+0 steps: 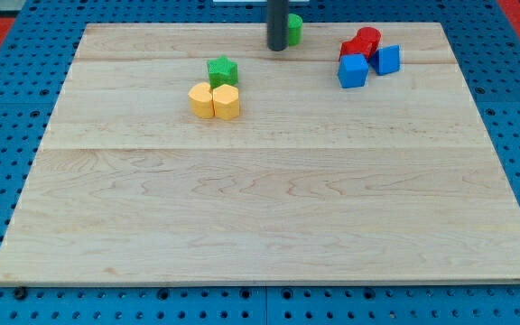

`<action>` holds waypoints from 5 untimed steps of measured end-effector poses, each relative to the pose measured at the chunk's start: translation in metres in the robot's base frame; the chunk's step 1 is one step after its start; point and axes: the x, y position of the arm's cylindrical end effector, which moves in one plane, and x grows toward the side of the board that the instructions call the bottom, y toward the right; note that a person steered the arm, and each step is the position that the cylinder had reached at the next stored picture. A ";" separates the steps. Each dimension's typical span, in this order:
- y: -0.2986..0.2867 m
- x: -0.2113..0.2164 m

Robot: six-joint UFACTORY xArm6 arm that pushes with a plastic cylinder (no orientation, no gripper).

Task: Put the green circle at the top center

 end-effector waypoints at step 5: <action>0.046 -0.042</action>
